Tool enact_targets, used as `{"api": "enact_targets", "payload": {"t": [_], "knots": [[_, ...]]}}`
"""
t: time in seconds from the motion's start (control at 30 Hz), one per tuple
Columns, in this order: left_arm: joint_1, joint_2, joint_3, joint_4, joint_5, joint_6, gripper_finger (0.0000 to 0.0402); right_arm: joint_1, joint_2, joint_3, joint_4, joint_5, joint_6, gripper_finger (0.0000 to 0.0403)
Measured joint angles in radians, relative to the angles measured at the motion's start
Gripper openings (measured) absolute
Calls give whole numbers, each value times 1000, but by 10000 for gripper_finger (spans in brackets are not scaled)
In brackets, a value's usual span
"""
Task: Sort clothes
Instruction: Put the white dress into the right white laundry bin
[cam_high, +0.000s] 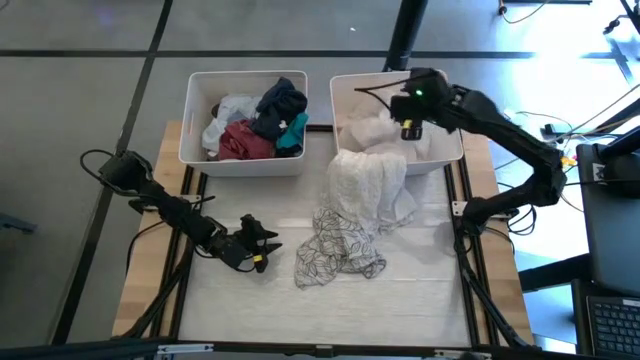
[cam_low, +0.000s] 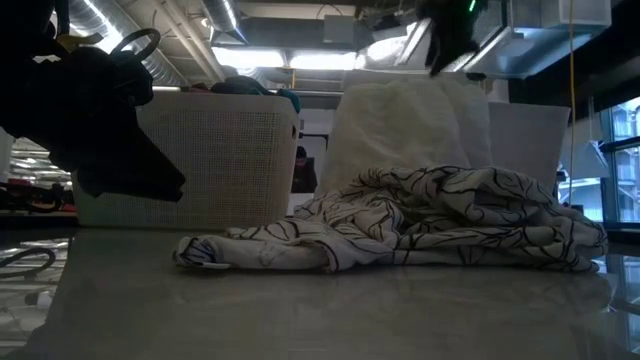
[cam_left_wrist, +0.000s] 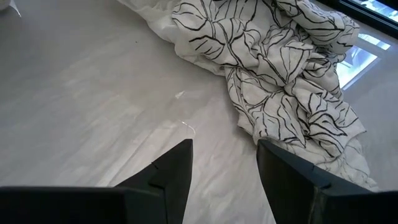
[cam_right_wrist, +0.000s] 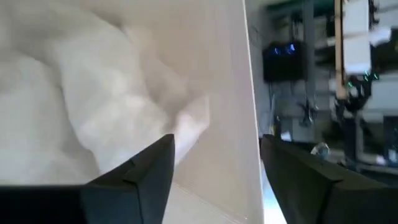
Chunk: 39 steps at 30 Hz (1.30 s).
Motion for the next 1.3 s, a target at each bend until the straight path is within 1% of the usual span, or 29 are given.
{"api": "enact_targets", "payload": {"t": [0.13,0.2,0.3,0.4,0.5,0.6,0.67,0.77,0.87,1.0,1.07,1.13,1.17,1.23,1.3], "knots": [[0,0,0,0,0,2,169,132,-64,82,-162,-88,136,251],[0,0,0,0,0,3,169,217,-109,79,-217,-151,221,253],[0,0,0,0,0,13,169,361,-186,24,-272,-201,342,253],[0,0,0,0,0,13,169,525,-273,-94,-270,-207,481,253],[0,0,0,0,0,13,169,672,-356,-249,-224,-172,633,253],[0,0,0,0,0,12,169,782,-424,-417,-189,-113,765,253],[0,0,0,0,0,12,169,832,-458,-527,-172,-66,840,253],[0,0,0,0,-4,11,169,870,-489,-679,-141,25,905,253],[0,0,0,0,-8,10,169,871,-494,-813,-62,159,930,253],[1,0,0,0,-9,10,169,871,-489,-973,136,403,931,253],[1,0,0,0,-9,10,169,860,-484,-1042,236,470,924,253],[1,0,0,0,-9,10,169,830,-472,-1098,350,480,889,253],[1,0,0,0,-9,10,169,815,-466,-1122,414,469,866,253],[2,0,0,0,-9,10,169,784,-449,-1163,552,415,801,253],[3,0,0,1,-9,10,169,758,-425,-1188,713,337,715,253]]}}
